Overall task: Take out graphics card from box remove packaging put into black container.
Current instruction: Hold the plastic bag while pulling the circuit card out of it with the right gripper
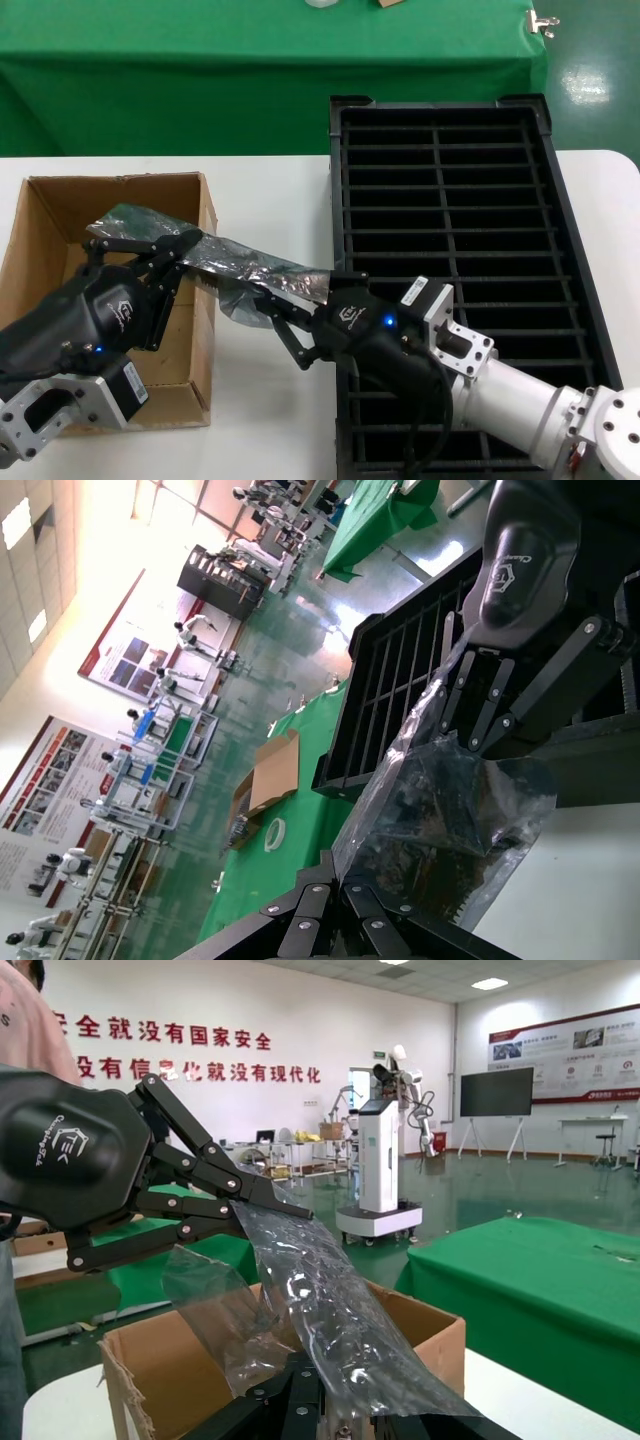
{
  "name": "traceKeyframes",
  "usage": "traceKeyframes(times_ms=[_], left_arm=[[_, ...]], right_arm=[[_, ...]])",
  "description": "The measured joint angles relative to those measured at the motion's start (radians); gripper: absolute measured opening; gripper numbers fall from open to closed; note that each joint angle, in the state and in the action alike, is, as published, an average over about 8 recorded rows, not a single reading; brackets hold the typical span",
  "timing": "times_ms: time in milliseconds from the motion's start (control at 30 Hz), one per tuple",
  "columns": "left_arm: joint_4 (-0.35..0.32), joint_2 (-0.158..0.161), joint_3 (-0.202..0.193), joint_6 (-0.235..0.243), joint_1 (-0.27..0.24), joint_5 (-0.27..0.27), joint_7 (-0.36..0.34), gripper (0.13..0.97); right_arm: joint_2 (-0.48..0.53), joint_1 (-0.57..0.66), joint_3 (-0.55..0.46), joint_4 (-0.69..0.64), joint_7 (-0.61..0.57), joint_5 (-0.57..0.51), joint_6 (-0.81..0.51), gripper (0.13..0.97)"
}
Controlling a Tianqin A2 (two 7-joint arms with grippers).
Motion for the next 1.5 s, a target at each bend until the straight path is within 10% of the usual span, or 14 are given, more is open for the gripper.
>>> traceKeyframes(times_ms=[533, 1133, 1500], left_arm=[[0.0, 0.0, 0.0, 0.0, 0.0, 0.0, 0.0, 0.139], [0.0, 0.0, 0.0, 0.0, 0.0, 0.0, 0.0, 0.139], [0.0, 0.0, 0.0, 0.0, 0.0, 0.0, 0.0, 0.139]], right_arm=[[0.088, -0.048, 0.006, 0.154, 0.086, -0.031, 0.016, 0.189], [0.457, -0.135, 0.137, 0.565, 0.34, -0.122, 0.001, 0.189], [0.744, 0.033, 0.228, 0.651, 0.38, -0.086, -0.222, 0.189]])
